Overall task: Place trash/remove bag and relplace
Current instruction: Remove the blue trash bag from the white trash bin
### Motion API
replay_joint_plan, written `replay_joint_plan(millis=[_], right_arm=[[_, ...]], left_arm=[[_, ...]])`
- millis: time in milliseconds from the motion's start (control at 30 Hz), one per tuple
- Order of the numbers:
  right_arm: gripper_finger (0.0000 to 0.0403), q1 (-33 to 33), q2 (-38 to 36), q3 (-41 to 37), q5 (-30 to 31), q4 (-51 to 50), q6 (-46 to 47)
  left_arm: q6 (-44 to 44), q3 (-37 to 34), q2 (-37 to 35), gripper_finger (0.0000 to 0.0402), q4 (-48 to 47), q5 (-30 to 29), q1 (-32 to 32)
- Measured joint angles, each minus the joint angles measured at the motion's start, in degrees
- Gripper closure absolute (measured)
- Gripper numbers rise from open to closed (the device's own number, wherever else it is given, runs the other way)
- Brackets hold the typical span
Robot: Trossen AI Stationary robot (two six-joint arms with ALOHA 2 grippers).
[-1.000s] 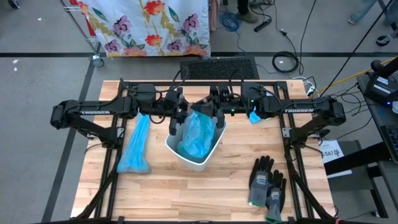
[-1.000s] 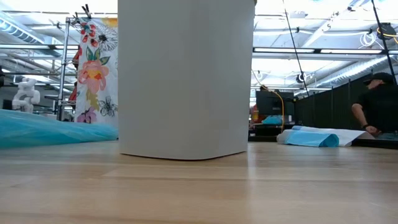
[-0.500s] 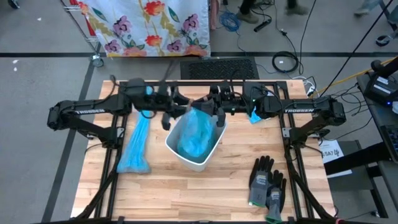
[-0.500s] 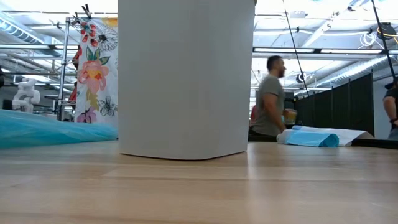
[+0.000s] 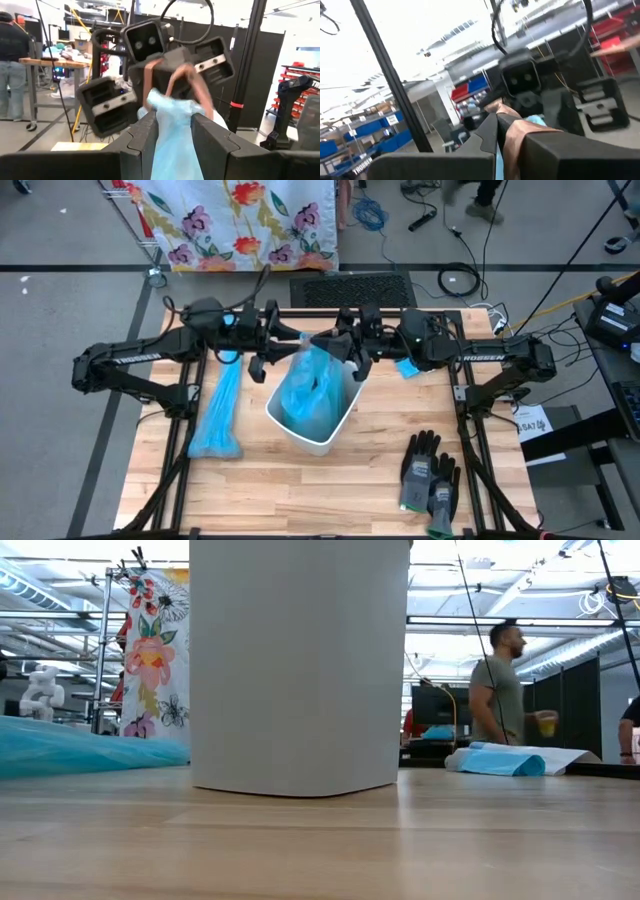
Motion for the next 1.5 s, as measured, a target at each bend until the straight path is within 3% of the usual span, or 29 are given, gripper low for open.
replay_joint_plan(millis=[133,533,1067,1500], right_arm=[[0.0403,0.0,-0.4,0.0,0.0,1.3,0.0],[0.0403,0.0,-1.3,0.0,-0.3,-0.3,0.1],[0.0403,0.0,-1.3,0.0,-1.8,-2.2,0.1],[0.0403,0.0,-2.8,0.0,-1.7,2.6,-0.8]], left_arm=[[-0.9,0.0,0.0,0.0279,0.1,0.2,0.5],[-14.8,0.0,1.2,0.0279,0.8,0.3,-0.4],[-14.8,0.0,1.1,0.0279,2.4,0.3,-1.7],[-8.6,0.0,1.9,0.0279,0.1,1.5,-1.7]])
